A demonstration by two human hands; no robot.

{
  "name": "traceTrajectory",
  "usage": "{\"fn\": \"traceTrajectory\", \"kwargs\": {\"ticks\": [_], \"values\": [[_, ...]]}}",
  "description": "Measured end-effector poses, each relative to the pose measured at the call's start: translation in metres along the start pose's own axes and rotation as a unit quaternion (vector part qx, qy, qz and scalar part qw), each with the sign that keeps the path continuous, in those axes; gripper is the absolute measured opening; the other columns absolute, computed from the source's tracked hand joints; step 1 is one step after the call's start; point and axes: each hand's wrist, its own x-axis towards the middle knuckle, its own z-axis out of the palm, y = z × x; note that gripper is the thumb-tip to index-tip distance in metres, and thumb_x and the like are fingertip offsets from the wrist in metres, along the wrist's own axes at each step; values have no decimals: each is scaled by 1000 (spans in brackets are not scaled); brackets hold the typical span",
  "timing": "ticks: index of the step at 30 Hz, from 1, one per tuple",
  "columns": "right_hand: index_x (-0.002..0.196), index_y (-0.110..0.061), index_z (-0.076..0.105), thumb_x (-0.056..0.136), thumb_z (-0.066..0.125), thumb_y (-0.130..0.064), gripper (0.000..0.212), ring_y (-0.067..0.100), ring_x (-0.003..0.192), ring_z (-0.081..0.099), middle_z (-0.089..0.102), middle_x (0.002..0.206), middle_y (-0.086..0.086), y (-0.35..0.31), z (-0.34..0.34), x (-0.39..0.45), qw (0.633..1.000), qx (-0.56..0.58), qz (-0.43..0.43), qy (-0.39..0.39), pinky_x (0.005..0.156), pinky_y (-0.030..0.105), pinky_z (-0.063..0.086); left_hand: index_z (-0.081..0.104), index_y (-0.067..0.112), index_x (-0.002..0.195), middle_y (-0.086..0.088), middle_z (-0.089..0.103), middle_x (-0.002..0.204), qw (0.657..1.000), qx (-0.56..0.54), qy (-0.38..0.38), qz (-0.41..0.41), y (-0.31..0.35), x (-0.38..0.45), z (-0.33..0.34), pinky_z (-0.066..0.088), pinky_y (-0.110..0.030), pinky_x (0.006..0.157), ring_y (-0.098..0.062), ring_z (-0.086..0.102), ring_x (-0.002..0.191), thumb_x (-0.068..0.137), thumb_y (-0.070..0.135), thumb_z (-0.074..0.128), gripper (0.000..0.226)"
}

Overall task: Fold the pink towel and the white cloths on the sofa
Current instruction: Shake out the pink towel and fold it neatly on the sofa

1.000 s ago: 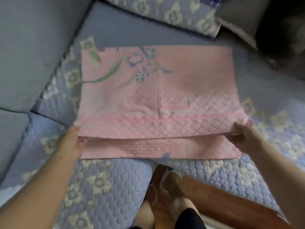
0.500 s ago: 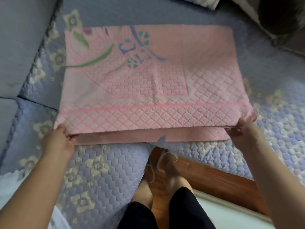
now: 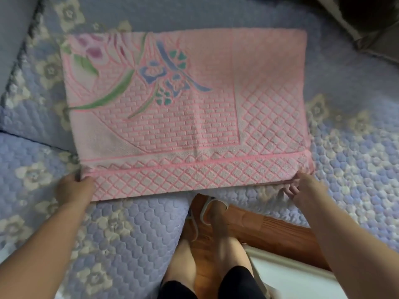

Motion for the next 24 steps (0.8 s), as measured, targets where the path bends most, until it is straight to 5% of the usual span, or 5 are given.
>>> {"fn": "traceTrajectory", "kwargs": {"ticks": [5, 11, 15, 18, 24], "values": [[91, -18, 58, 93, 67, -32, 16, 2, 43, 56, 60, 66, -8, 23, 14, -7, 983, 159, 31, -88, 38, 17, 44, 64, 1, 118, -25, 66, 118, 997, -16, -75, -22, -3, 23, 4, 50, -45, 92, -42, 63, 106, 93, 51, 63, 56], [118, -13, 61, 101, 60, -27, 22, 4, 62, 66, 71, 74, -6, 17, -19, -18, 961, 207, -35, -178, 70, 25, 60, 64, 15, 123, -5, 73, 113, 954, -269, -132, -7, -31, -9, -27, 51, -52, 97, -25, 71, 102, 89, 52, 70, 51], [120, -17, 61, 100, 62, -24, 22, 8, 85, 71, 72, 100, -1, 13, -42, -21, 978, 168, -54, -111, 65, 24, 62, 66, 9, 107, -13, 72, 99, 990, -91, -81, 75, -62, -33, -38, 56, -45, 80, -31, 70, 91, 91, 59, 63, 53], [105, -22, 59, 100, 61, -24, 6, 5, 64, 62, 65, 80, -5, 11, -40, -24, 982, 164, -2, -92, 47, 20, 52, 60, 1, 91, -18, 63, 78, 988, -58, -105, 93, -59, -54, -26, 48, -45, 71, -35, 63, 79, 100, 40, 56, 40], [122, -13, 52, 96, 63, -45, 43, 37, 92, 61, 60, 114, 16, 18, -14, -54, 966, 188, 70, -165, 100, 63, 42, 56, 14, 111, -9, 68, 110, 975, -154, -153, -35, -89, -54, 4, 56, -51, 87, -31, 67, 98, 84, 57, 71, 53]]}}
